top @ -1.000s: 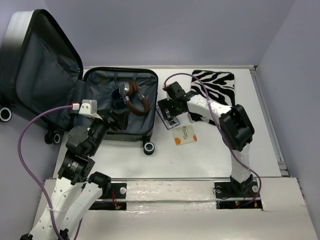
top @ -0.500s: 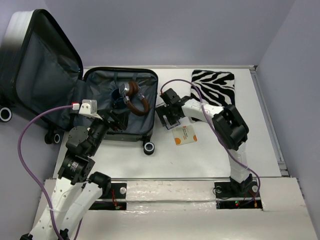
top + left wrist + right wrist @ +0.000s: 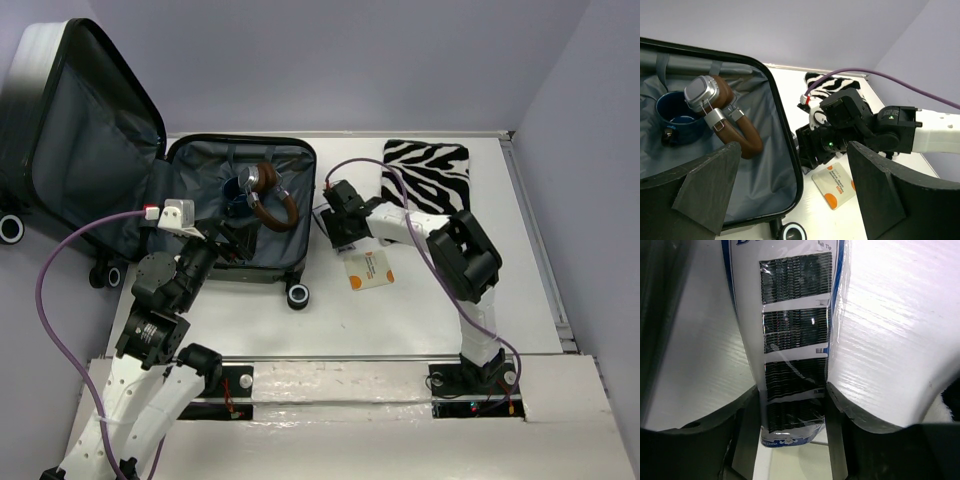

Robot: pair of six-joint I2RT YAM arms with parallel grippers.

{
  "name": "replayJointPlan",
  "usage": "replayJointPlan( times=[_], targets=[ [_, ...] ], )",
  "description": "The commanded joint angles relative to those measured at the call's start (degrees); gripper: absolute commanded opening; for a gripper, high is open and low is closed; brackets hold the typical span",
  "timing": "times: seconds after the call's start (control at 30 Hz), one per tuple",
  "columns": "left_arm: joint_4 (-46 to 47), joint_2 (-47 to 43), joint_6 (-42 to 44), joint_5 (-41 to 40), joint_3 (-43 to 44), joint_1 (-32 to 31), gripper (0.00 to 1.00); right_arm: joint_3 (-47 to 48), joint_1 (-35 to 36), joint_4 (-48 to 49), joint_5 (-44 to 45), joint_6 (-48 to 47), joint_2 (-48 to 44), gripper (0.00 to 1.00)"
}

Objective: Pack the luggage

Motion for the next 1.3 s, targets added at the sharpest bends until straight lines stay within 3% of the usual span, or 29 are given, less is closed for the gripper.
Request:
replayJointPlan(
  times=[0.0, 0.33, 0.63, 0.77, 1.0, 1.1, 1.13, 1.17, 1.27],
  targets=[
    [3.4, -0.2, 0.5, 0.8, 1.2, -0.2, 0.99, -5.1, -3.3, -3.5, 5.0, 1.1, 0.3, 0.24],
    [3.4, -0.2, 0.4, 0.7, 1.1, -0.2, 0.99, -6.0, -4.3, -1.3, 9.1, 1.4, -12.3, 0.12],
    [3.4, -0.4, 0.4, 0.8, 1.2, -0.2, 0.99, -0.6, -1.3, -1.3, 6.6, 0.4, -22.5, 0.13],
    [3.3, -0.4, 0.3, 0.7, 1.3, 0.0, 0.99, 9.2, 4.8, -0.2, 2.9, -1.0, -19.7, 0.13],
    [1.9, -1.5, 0.5, -3.4, 1.7, 0.7, 0.99, 31.9, 12.9, -0.3, -5.9, -1.7, -1.8, 0.21],
    [0.9, -2.1, 1.1, -6.2, 2.2, 1.4, 0.99, 42.9, 13.7, -0.5, -9.1, 0.2, 5.9, 0.3],
    [0.8, -2.3, 1.3, -6.8, 2.4, 1.5, 0.99, 45.5, 13.7, -0.7, -9.7, 0.8, 7.8, 0.37],
    [0.7, -2.3, 1.4, -7.1, 2.4, 1.9, 0.99, 49.8, 13.7, -0.8, -9.6, 1.3, 9.5, 0.59],
    [0.6, -2.3, 1.3, -7.5, 2.4, 2.2, 0.99, 54.5, 13.7, -1.2, -9.5, 3.0, 13.6, 0.95]
  ],
)
